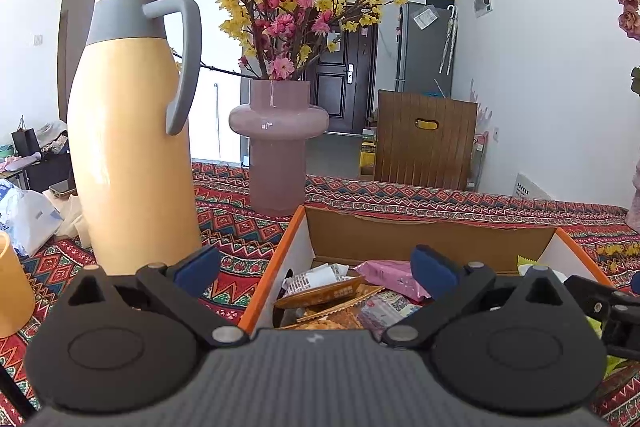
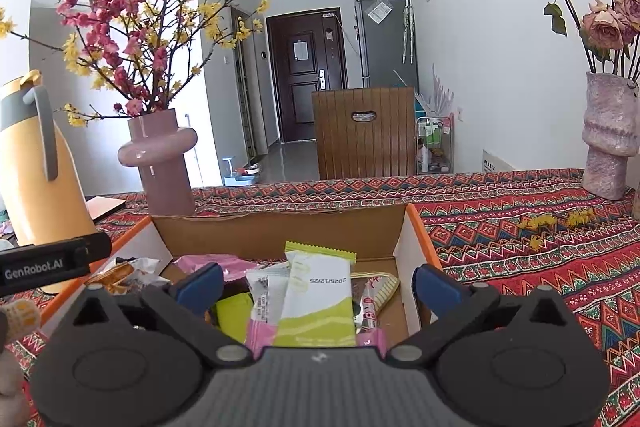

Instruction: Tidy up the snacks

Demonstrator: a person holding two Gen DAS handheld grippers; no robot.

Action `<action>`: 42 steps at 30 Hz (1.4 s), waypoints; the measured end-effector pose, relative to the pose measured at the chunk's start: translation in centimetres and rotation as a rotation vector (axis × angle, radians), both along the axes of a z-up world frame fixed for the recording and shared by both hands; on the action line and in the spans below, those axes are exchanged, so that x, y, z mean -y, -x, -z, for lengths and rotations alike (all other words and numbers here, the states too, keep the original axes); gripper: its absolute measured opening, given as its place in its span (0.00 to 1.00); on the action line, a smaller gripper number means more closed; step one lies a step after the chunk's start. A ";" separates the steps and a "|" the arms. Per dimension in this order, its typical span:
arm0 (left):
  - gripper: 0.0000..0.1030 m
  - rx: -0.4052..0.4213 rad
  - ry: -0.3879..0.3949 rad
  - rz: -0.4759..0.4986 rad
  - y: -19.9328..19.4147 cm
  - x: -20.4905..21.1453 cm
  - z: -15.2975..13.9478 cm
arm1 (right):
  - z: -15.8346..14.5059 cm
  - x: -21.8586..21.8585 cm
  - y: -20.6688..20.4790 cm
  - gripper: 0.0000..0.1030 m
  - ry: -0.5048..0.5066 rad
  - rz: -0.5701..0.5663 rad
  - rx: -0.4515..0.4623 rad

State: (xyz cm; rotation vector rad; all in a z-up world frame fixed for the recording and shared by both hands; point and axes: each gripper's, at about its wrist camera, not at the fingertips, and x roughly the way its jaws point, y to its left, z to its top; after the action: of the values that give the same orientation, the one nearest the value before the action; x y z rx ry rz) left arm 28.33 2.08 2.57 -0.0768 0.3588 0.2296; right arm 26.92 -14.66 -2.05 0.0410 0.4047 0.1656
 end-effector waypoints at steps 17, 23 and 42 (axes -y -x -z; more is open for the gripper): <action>1.00 0.022 -0.003 0.085 8.8 0.4 -3.4 | -3.3 1.3 7.8 1.00 -0.011 -0.026 0.068; 1.00 -0.008 0.033 0.132 12.3 -0.1 -3.1 | -3.0 1.7 11.2 1.00 -0.014 -0.024 0.041; 1.00 -0.159 0.043 0.185 17.8 -0.9 2.0 | 1.3 3.3 16.7 1.00 -0.041 -0.045 -0.137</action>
State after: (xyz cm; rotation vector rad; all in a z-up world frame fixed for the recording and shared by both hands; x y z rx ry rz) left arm 10.48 2.94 0.57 -0.0674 0.5263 0.0445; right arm 10.20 -17.91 -3.30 0.0839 0.5395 0.2164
